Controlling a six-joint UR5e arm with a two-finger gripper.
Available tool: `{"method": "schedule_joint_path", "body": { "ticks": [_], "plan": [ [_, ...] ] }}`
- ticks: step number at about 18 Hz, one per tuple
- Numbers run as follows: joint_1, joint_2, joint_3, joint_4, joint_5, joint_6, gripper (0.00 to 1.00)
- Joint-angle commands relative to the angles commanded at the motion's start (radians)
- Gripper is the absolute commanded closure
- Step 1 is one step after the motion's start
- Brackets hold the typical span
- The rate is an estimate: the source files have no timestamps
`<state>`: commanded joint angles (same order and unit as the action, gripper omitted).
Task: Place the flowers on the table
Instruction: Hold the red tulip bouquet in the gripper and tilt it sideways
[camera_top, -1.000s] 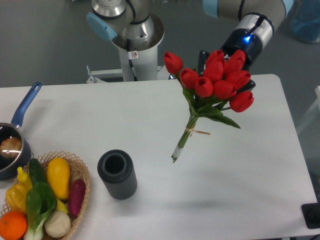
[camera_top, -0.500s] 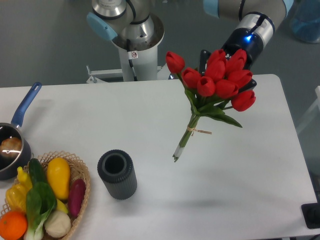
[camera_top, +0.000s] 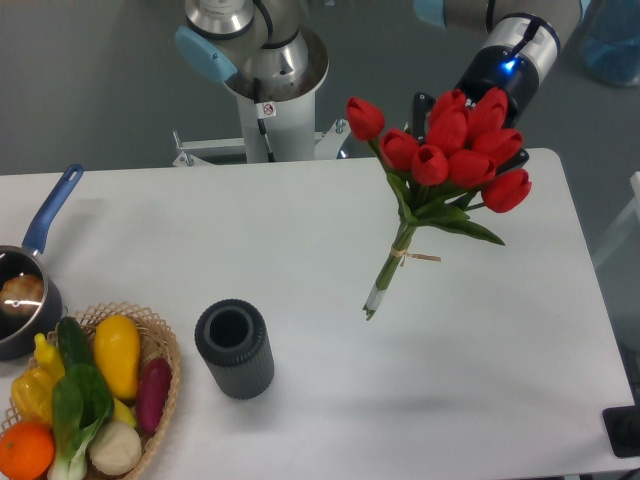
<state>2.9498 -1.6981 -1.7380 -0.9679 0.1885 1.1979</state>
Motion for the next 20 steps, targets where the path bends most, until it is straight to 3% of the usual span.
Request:
{"method": "schedule_joint_path", "body": {
  "ticks": [6,20],
  "plan": [
    [-0.006,0.002,0.003,0.000,0.109,0.054,0.67],
    [-0.061,0.023,-0.009,-0.005,0.508,0.130,0.67]
  ]
}}
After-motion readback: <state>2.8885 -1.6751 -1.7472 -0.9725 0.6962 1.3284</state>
